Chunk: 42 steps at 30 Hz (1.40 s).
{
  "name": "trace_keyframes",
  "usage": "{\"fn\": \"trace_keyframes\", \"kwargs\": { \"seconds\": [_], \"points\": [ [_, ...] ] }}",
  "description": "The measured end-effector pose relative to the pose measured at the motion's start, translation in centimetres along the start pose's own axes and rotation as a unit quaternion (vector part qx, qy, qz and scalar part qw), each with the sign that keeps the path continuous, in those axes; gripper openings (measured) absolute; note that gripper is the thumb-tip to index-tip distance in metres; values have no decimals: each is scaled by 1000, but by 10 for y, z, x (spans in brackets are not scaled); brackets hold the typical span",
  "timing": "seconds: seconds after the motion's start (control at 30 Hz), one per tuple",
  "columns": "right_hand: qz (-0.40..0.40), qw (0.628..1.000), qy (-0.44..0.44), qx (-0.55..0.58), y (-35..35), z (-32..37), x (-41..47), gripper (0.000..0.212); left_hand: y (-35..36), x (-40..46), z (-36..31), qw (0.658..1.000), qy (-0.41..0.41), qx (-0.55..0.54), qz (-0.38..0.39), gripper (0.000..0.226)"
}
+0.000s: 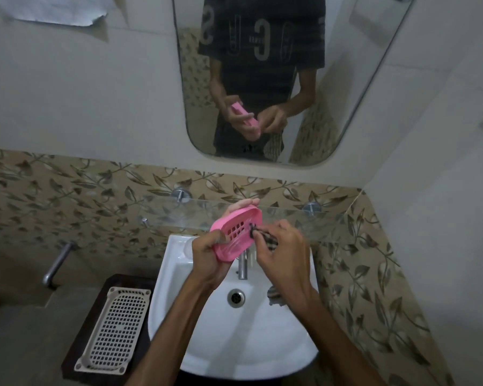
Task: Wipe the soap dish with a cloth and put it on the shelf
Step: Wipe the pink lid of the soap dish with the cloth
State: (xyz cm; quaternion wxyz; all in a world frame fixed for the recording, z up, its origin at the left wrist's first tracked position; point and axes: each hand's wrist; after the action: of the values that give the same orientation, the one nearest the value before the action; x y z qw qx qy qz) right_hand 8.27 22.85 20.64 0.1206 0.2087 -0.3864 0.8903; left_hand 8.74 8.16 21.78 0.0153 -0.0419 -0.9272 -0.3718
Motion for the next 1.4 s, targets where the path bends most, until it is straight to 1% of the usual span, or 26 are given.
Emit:
{"fn": "trace_keyframes", "kwargs": {
  "seconds": [0.03, 0.1, 0.13, 0.27, 0.33, 0.43, 0.5, 0.57, 0.63, 0.73, 0.8, 0.83, 0.93, 1.03, 1.1, 1.17, 1.23, 1.27, 1.37, 1.4],
  "points": [
    [9, 1000, -5, 8, 1, 1, -3, 8, 0, 0, 0, 1000, 1, 6, 1, 86],
    [52, 997, -28, 53, -7, -4, -9, 8, 10, -1, 11, 999, 15, 7, -29, 84],
    [52, 996, -25, 66, -6, -5, -10, 9, 9, -1, 12, 999, 11, 0, -30, 85],
    [-21, 997, 19, 65, -9, -14, -5, 11, 10, 0, 16, 999, 6, -25, -35, 85],
    [-43, 996, 17, 77, -9, -15, -8, 16, 12, 1, 19, 998, 10, -37, -45, 85],
    [-87, 984, 48, 149, -11, -11, -6, 23, 9, 0, 22, 997, 13, -43, -64, 81],
    [-95, 976, 61, 188, -14, -10, 2, 28, 9, -2, 21, 996, 17, -47, -67, 78],
    [-51, 983, 46, 172, -11, -10, 3, 31, 9, -1, 19, 996, 16, -54, -70, 78],
    [1, 991, 45, 129, -2, -9, -2, 28, 7, 1, 17, 996, 15, -49, -67, 81],
    [11, 986, 105, 126, 9, -7, -9, 26, 2, 5, 15, 998, 9, -32, -60, 82],
    [18, 986, 116, 117, 12, -6, -8, 24, -3, 8, 13, 998, 6, -22, -60, 83],
    [30, 985, 119, 118, 14, -5, -7, 21, -6, 9, 12, 998, 4, -14, -55, 83],
    [87, 981, 125, 118, 20, -3, -6, 2, -18, 12, 8, 999, -9, -16, -41, 83],
    [127, 978, 128, 108, 26, 0, -13, 14, -28, 14, 3, 999, -29, -34, -28, 89],
    [113, 984, 109, 84, 28, 0, -16, 12, -32, 13, 4, 998, -40, -49, -16, 91],
    [55, 993, 80, 68, 27, -2, -14, 8, -32, 14, 5, 997, -50, -63, -2, 88],
    [-16, 997, 54, 52, 29, -2, -12, 13, -30, 18, 6, 997, -51, -62, 12, 83],
    [-30, 997, 43, 55, 31, 0, -13, 13, -28, 21, 6, 997, -47, -65, 14, 83],
    [-6, 996, 4, 85, 32, 2, -18, 20, -26, 29, 5, 997, -35, -66, 21, 83],
    [-16, 997, -1, 73, 31, -1, -14, 21, -24, 31, 5, 997, -36, -61, 27, 82]
  ]
}}
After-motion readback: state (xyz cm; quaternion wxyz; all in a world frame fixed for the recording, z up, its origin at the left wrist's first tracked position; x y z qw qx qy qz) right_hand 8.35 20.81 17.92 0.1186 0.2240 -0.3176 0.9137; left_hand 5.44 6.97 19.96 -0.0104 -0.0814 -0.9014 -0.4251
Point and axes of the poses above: each hand's wrist, its own x-axis towards the middle knuckle, its own y-axis out of the palm, z = x × y, and after that the axes turned 6 degrees about -z, right-handed
